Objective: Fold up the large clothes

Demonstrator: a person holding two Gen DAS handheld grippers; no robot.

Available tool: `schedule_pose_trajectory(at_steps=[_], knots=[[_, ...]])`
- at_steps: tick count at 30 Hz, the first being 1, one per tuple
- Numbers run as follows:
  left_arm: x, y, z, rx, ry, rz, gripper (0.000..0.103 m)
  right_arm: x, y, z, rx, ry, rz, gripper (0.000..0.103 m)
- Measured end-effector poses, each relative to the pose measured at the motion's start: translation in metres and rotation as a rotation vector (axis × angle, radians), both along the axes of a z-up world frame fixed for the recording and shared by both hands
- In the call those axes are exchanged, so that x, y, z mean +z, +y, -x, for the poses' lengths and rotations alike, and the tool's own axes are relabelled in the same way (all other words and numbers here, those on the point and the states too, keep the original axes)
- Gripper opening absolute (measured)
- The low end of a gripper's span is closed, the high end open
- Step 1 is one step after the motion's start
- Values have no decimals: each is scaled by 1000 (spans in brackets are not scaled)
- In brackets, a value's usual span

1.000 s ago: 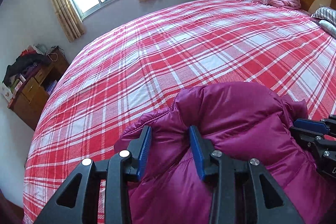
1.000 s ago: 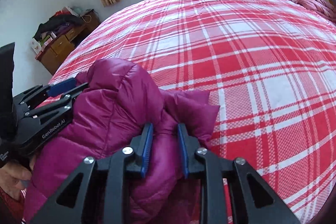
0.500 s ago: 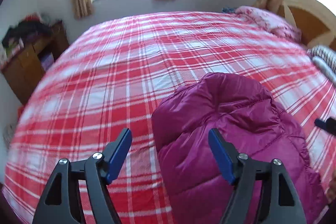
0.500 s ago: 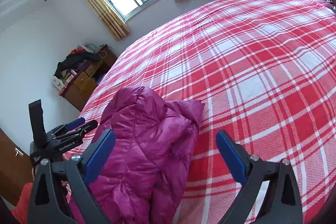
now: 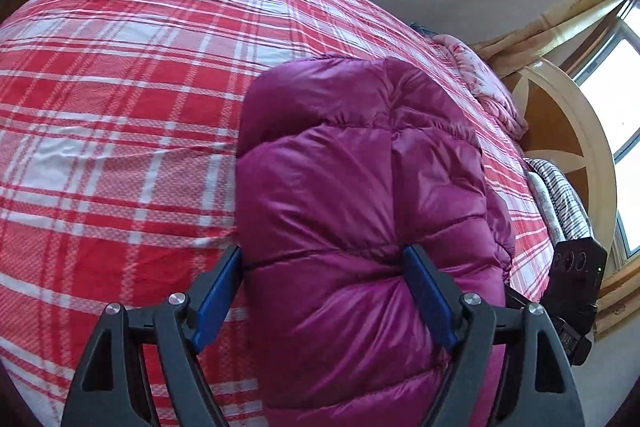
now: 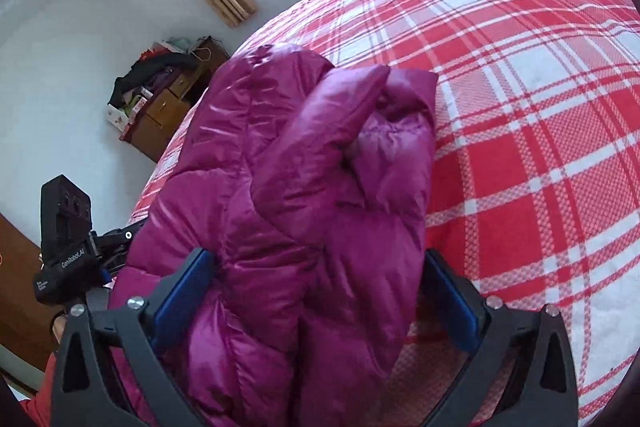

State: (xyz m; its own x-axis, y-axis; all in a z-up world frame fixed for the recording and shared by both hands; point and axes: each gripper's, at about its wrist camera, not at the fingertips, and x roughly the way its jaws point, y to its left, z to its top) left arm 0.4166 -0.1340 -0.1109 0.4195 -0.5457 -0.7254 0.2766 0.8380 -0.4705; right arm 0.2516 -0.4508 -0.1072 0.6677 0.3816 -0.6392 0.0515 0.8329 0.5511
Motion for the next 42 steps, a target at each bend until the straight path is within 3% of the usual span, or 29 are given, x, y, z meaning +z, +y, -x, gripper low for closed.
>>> schedule_pose_trajectory(at_steps=[3, 4, 5, 7, 9, 13, 24, 36, 42], knots=[[-1, -16, 5, 6, -45, -42, 83, 0, 6, -1, 12, 9, 40, 97], [-1, -18, 7, 8, -56, -53, 81, -1, 9, 1, 25, 11, 39, 88], [1, -20, 8, 2, -68, -63, 77, -1, 11, 2, 43, 17, 34, 77], [9, -26, 19, -23, -111, -104, 61, 1, 16, 5, 52, 30, 54, 66], [19, -27, 29, -27, -147, -136, 52, 5, 24, 10, 60, 32, 44, 52], [35, -6, 51, 7, -191, -155, 47, 16, 49, 25, 68, 15, 70, 40], [56, 98, 112, 164, -234, -249, 47, 30, 140, 47, 169, -59, -4, 35], [55, 245, 174, 424, -201, -304, 47, 37, 280, 18, 452, -77, 3, 35], [67, 309, 184, 574, -226, -362, 47, 44, 351, -12, 579, -134, 20, 35]])
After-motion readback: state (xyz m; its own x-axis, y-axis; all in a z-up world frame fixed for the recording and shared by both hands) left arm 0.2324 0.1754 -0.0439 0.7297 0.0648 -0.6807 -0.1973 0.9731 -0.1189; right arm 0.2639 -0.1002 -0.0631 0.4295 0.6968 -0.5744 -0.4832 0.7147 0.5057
